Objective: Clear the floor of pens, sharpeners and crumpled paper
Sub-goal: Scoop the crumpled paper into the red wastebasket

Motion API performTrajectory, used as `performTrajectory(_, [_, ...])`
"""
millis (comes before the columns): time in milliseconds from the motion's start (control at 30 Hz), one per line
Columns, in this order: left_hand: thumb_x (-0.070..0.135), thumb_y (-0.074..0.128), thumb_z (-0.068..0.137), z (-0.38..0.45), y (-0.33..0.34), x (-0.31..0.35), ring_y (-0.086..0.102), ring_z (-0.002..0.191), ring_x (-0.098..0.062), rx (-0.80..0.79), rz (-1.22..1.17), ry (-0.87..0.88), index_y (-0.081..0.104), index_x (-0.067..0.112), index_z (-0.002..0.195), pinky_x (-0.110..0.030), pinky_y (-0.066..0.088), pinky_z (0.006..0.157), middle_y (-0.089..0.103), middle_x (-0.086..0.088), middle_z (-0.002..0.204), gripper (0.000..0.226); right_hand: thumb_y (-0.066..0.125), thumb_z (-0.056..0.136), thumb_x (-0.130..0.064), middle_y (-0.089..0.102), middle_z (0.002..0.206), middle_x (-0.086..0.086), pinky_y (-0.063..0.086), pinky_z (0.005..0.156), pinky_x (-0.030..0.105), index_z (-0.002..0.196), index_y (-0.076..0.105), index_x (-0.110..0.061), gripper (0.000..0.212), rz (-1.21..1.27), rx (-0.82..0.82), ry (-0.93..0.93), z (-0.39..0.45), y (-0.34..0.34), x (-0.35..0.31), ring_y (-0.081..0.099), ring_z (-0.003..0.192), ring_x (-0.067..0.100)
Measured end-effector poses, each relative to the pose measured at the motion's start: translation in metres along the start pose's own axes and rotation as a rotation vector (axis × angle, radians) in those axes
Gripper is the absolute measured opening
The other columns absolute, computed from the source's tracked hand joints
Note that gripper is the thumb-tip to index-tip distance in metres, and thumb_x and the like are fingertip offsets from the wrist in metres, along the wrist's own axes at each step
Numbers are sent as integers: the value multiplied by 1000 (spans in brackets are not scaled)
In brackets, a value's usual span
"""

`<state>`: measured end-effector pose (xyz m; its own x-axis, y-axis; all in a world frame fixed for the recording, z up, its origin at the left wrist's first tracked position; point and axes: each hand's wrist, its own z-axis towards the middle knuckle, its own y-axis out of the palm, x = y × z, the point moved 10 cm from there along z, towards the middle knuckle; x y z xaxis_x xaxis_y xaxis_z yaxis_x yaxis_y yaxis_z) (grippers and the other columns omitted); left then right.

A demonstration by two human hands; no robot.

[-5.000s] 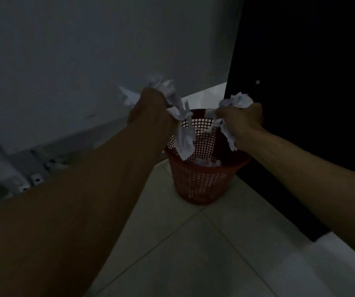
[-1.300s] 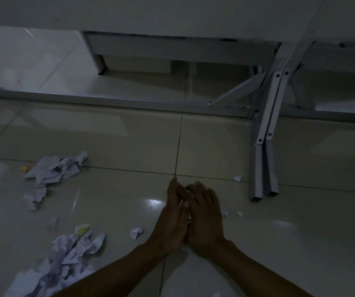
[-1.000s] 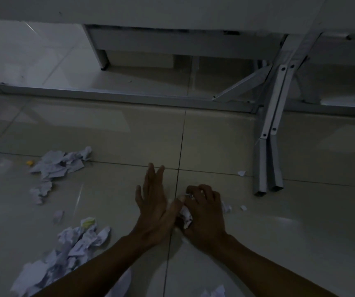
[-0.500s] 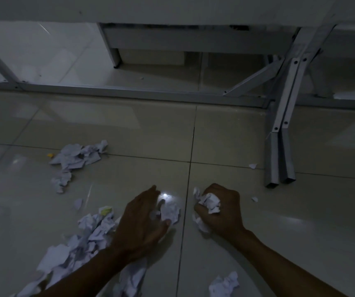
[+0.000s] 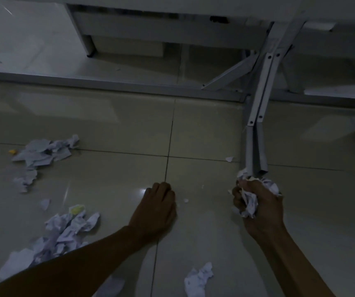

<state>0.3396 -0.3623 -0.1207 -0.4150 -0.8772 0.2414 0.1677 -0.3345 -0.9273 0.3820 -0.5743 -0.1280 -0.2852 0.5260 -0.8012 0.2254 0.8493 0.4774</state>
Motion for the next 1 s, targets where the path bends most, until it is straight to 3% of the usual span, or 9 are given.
performTrajectory(200, [28, 56, 87, -2, -8, -1, 50, 46, -24, 87, 214, 16, 50, 18, 57, -29, 32, 42, 48, -3, 54, 33, 66, 75, -16, 51, 50, 4, 37, 39, 12, 46, 64, -13, 29, 180, 62, 113, -11, -19, -10, 47, 36, 10])
performTrajectory(233, [32, 57, 89, -3, -8, -2, 49, 41, -23, 98, 213, 3, 49, 19, 54, -27, 31, 39, 48, -3, 50, 38, 78, 60, -19, 54, 54, 7, 41, 43, 14, 49, 67, -12, 17, 243, 1, 111, -13, -15, -13, 51, 39, 12])
performTrajectory(300, [41, 50, 95, -3, -7, -6, 49, 36, -24, 100, 177, -13, 50, 18, 54, -26, 33, 37, 49, -2, 48, 47, 92, 49, -25, 71, 79, 18, 55, 62, 27, 79, 78, -5, 39, 337, -173, 160, -12, -3, -6, 70, 67, 19])
performTrajectory(400, [51, 34, 99, -2, -7, -11, 56, 41, -27, 84, 102, -27, 52, 19, 70, -28, 38, 37, 56, -2, 52, 47, 56, 98, -19, 50, 136, 29, 38, 105, 41, 135, 45, 12, 50, 382, -201, 12, -12, -18, -16, 51, 128, 32])
performTrajectory(467, [52, 34, 98, -2, -5, -7, 60, 46, -25, 61, 108, -9, 53, 23, 82, -28, 41, 38, 61, 0, 58, 39, 23, 108, -19, 25, 153, 29, 14, 116, 42, 148, 17, 10, 50, 485, -350, -15, -10, -33, -16, 24, 144, 37])
performTrajectory(567, [53, 40, 96, -4, -6, -3, 58, 43, -22, 81, 176, -2, 62, 21, 74, -25, 38, 38, 58, 1, 58, 44, 20, 108, -21, 19, 155, 29, 5, 119, 48, 149, 14, 9, 51, 544, -406, 79, -11, -48, 3, 19, 145, 40])
performTrajectory(733, [49, 45, 96, -3, -17, 2, 48, 36, -21, 182, 240, 10, 52, 16, 52, -22, 25, 38, 52, -3, 61, 56, -7, 98, -34, 45, 139, 22, 18, 106, 36, 139, 38, 2, 71, 427, -394, 153, -7, -40, 5, 40, 128, 31])
performTrajectory(867, [48, 48, 96, -7, -21, 0, 45, 36, -19, 224, 187, 10, 53, 13, 52, -24, 31, 36, 52, -4, 64, 55, 13, 104, -26, 40, 143, 27, 24, 111, 47, 140, 38, 6, 54, 506, -406, 159, -6, -37, 5, 39, 132, 39])
performTrajectory(1000, [44, 62, 89, -10, -23, -1, 49, 37, -20, 222, 213, -16, 62, 20, 58, -24, 29, 37, 48, -2, 54, 39, 17, 106, -25, 33, 151, 23, 22, 112, 44, 145, 34, 2, 50, 511, -551, 86, -11, -23, 3, 35, 136, 36])
